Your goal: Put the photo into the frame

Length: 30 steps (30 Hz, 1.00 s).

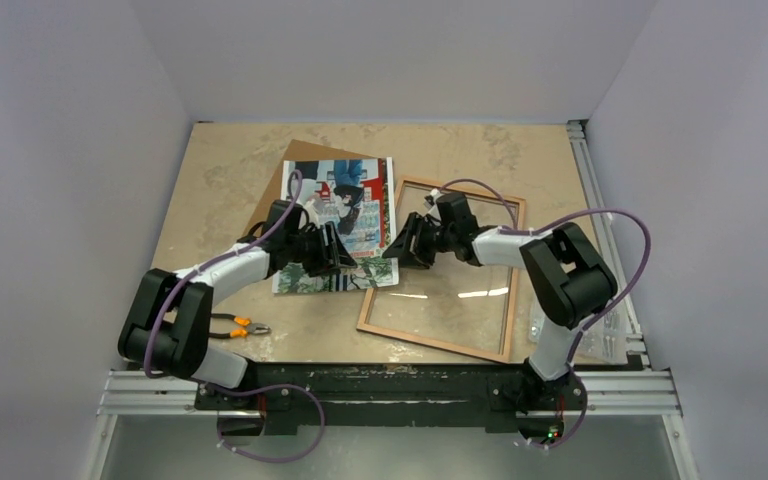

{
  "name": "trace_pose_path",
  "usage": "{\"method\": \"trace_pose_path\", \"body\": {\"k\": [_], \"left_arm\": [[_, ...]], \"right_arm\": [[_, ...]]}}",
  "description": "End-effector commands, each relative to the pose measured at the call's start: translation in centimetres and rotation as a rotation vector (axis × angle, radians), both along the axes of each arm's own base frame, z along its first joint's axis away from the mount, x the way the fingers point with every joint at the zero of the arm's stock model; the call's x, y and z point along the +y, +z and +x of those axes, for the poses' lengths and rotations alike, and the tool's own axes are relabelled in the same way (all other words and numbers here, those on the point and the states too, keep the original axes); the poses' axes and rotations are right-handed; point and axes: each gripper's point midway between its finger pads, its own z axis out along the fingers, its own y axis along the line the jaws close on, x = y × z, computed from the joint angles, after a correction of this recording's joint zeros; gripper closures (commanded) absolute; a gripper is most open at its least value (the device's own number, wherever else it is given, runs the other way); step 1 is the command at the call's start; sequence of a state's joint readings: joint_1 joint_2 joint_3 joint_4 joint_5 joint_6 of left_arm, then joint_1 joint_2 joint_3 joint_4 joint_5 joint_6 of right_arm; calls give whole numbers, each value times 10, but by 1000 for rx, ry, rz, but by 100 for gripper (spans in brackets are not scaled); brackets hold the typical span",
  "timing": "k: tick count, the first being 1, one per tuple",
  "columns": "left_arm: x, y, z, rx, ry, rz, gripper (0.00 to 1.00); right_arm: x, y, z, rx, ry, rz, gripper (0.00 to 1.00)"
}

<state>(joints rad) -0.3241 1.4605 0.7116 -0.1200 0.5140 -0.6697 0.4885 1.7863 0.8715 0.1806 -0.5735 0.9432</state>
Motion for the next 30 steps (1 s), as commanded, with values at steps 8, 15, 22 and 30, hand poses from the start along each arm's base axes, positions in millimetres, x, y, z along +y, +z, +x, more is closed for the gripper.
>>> {"method": "trace_pose_path", "body": {"k": [8,15,22,30], "left_arm": [[-4,33,-4,-190,-81,74,29],[0,79,-22,-468,-136,244,15],[-5,108,-48,-621,-194,269,0],[0,115,-55,-717,-186,479,1]], "right_arm": [[32,46,6,-41,27,131,100],[34,82,8,-18,-17,199,100],[37,122,13,-19,-24,238,100],[34,159,9,-33,-42,279,100]]}}
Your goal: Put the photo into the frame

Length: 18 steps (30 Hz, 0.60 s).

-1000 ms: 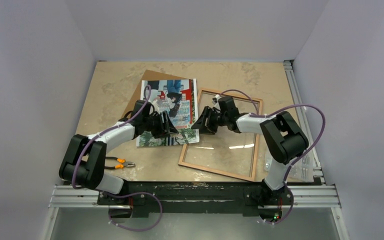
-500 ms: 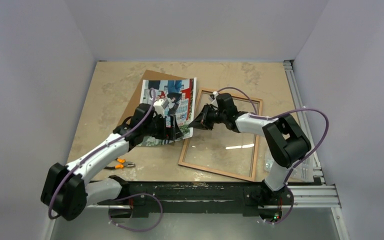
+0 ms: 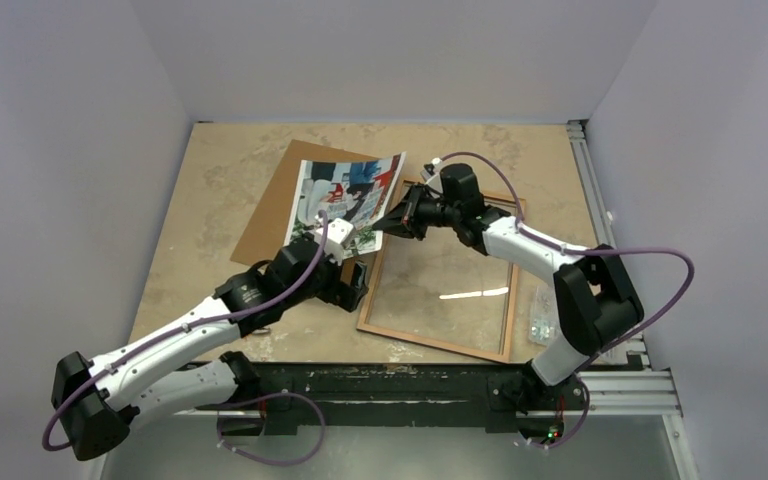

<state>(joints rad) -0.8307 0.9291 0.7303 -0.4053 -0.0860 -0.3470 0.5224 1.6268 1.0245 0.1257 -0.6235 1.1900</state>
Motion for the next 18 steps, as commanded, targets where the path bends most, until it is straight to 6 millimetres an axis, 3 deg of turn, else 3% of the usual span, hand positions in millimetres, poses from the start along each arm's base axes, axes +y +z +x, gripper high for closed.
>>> {"method": "trace_pose_path", "body": {"k": [1,5,10,18], "left_arm": [[14,21,17,-129,96,104,1],[21,23,29,-165,165,176,6],[23,30,39,-205,208,193,19],[13,14,50,-186,196,272,30]], "right_arm": [[1,36,-1,-27,1,56,100],[-2,40,-4,-29,-4,60,100],[-5,37,-10,-24,2,58,100],[-5,39,-17,-12,14,84,100]]}}
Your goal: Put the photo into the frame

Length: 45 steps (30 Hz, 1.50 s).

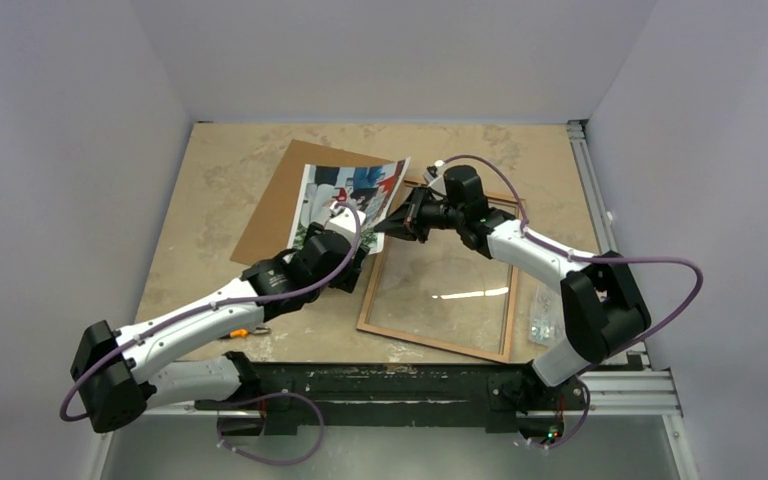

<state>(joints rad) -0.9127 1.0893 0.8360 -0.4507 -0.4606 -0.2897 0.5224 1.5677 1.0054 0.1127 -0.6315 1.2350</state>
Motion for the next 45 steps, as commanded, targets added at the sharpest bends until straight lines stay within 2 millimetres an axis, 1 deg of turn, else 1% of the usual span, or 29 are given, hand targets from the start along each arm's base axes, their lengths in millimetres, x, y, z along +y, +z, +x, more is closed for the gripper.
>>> {"method": "trace_pose_path", "body": {"k": [1,5,6,9,11,13,15,19,21,22,24,27,30,34,37,38,41,42,45], "left_arm": [[-8,14,13,-52,2,18,32],[-9,17,18,-67,8,26,46],[-8,18,19,-74,12,28,51],[-5,22,20,-92,24,32,69],[-3,25,21,-103,31,32,86],[-1,27,21,-110,36,28,99],[1,30,20,-117,41,23,100],[4,41,17,-125,44,-1,100],[6,51,13,-129,35,-25,100],[6,57,10,-131,27,-42,100],[6,67,3,-128,-4,-71,100],[8,79,-10,-109,-49,-97,100],[10,83,-25,-74,-104,-110,100],[8,86,-45,-27,-195,-137,100],[6,87,-60,9,-266,-155,100],[5,87,-66,27,-288,-160,100],[-2,88,-85,90,-384,-179,100],[-3,89,-90,106,-409,-187,100],[-7,94,-102,124,-471,-219,100]], "right_arm": [[-2,25,-9,-31,24,61,100],[-1,29,-10,-28,18,86,100],[-1,30,-11,-30,21,90,100],[0,31,-12,-33,31,106,100],[1,34,-13,-45,37,124,98],[1,36,-14,-56,43,135,80],[1,40,-14,-73,50,141,67],[-4,51,-13,-148,36,107,44],[-12,61,-11,-218,18,63,35],[-18,63,-9,-247,6,30,32],[-32,76,-4,-341,-22,-27,27],[-49,103,-1,-506,-16,-76,25],[-61,128,-1,-673,26,-98,24],[-66,161,-6,-961,74,-133,25],[-66,179,-14,-1142,132,-141,25],[-63,182,-20,-1211,193,-134,25],[-57,183,-29,-1319,311,-111,25],[-54,183,-35,-1352,362,-85,24],[-42,177,-51,-1430,485,-20,21]]}}
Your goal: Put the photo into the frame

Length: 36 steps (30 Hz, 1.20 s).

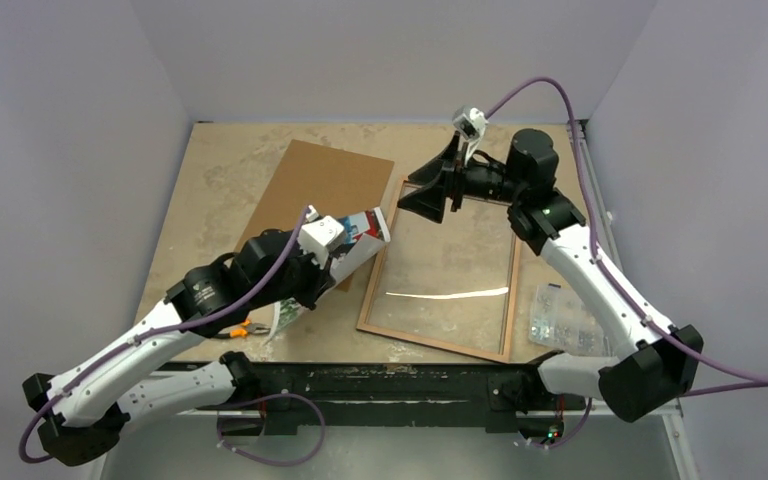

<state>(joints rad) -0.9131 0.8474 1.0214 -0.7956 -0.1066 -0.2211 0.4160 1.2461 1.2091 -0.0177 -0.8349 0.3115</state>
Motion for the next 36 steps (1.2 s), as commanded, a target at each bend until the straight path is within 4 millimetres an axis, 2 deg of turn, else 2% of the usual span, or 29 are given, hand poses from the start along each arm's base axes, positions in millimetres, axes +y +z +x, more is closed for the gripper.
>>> {"method": "trace_pose_path", "body": {"k": [1,6,9,13,19,22,27,31,34,36], "left_arm": [[-11,23,-30,32,-165,-82,100],[-10,36,-40,26,-202,-117,100],[-9,44,-43,14,-211,-139,100],[-9,56,-46,0,-220,-174,100],[-9,73,-48,-22,-228,-209,100],[-8,75,-48,-26,-222,-216,100],[-7,82,-49,-44,-215,-245,100],[-5,85,-47,-56,-198,-250,100],[-2,89,-47,-71,-187,-265,100],[0,92,-47,-82,-178,-274,100]], "right_arm": [[19,11,-32,-282,271,-14,21],[47,-13,-72,-484,444,-46,15],[54,-21,-92,-506,531,-16,14],[64,-33,-110,-483,596,-5,13],[81,-48,-106,-404,610,-17,16],[87,-48,-106,-409,593,0,18],[85,-44,-109,-413,559,60,22],[84,-44,-111,-363,543,69,31],[84,-44,-112,-334,550,74,43],[84,-44,-113,-310,554,74,47]]}}
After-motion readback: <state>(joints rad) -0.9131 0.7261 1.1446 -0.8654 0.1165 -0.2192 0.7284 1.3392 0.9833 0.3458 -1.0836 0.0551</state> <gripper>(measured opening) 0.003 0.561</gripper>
